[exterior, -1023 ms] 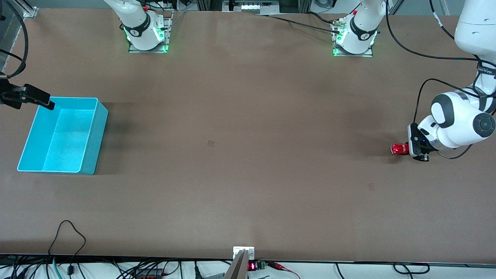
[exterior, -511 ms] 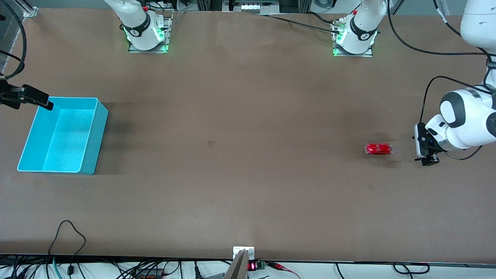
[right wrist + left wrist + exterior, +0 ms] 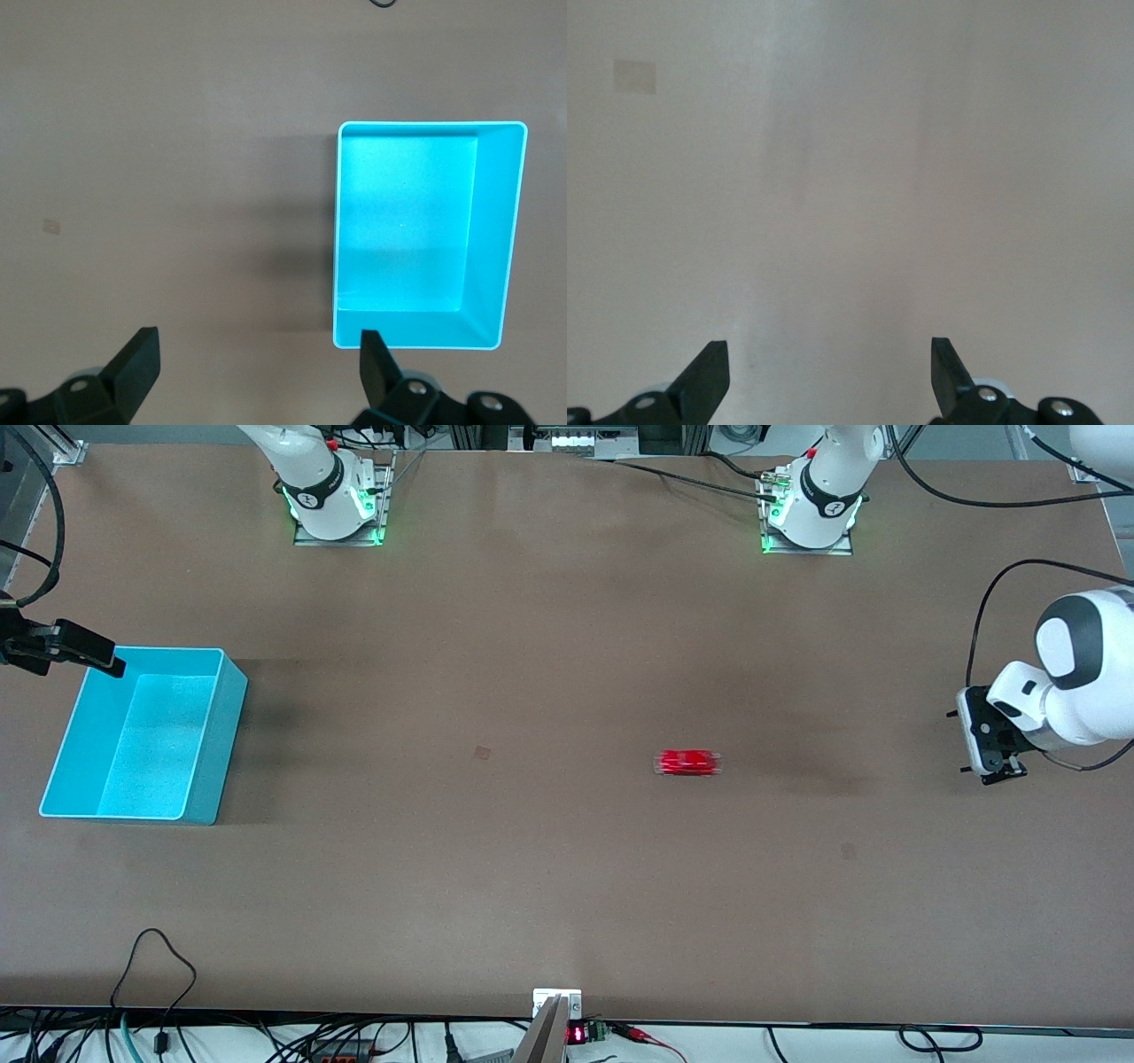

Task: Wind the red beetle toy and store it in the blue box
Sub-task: 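Release the car to roll toward the blue box, lift the left gripper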

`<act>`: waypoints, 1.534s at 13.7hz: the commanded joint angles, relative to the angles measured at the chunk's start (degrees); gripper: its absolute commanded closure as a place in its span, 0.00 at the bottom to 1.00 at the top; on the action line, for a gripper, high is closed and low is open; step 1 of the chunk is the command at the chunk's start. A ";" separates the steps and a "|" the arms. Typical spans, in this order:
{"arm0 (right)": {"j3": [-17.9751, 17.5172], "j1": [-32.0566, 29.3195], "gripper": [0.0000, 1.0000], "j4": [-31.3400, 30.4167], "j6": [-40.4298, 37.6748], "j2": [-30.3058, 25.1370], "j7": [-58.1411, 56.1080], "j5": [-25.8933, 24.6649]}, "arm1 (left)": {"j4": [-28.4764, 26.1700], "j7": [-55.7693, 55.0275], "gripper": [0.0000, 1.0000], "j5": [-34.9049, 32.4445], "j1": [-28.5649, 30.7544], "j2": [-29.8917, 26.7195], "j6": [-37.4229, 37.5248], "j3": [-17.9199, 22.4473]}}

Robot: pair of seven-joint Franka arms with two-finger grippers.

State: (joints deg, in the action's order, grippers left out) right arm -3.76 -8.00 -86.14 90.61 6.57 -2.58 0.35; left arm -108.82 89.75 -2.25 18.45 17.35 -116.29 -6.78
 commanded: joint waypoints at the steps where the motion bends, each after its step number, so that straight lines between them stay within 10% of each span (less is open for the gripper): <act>1: -0.10 -0.08 0.00 0.54 -0.70 0.11 -0.59 0.70 | 5.01 -4.14 0.00 -0.92 0.36 -0.82 8.60 -2.87; 8: -0.01 -0.26 0.00 0.45 -0.87 0.11 -0.41 0.53 | 15.38 -18.45 0.00 -6.89 0.10 -2.06 26.18 -14.39; 21: -0.45 1.06 0.00 0.01 -5.44 3.45 -0.32 1.06 | 25.85 -45.08 0.00 -6.02 -0.08 -2.67 36.75 -17.91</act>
State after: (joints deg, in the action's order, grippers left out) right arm -4.14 -7.76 -86.69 86.81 8.28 -2.58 0.41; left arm -85.81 49.81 -8.11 17.94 14.57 -81.70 -23.65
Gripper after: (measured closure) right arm 0.000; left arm 0.000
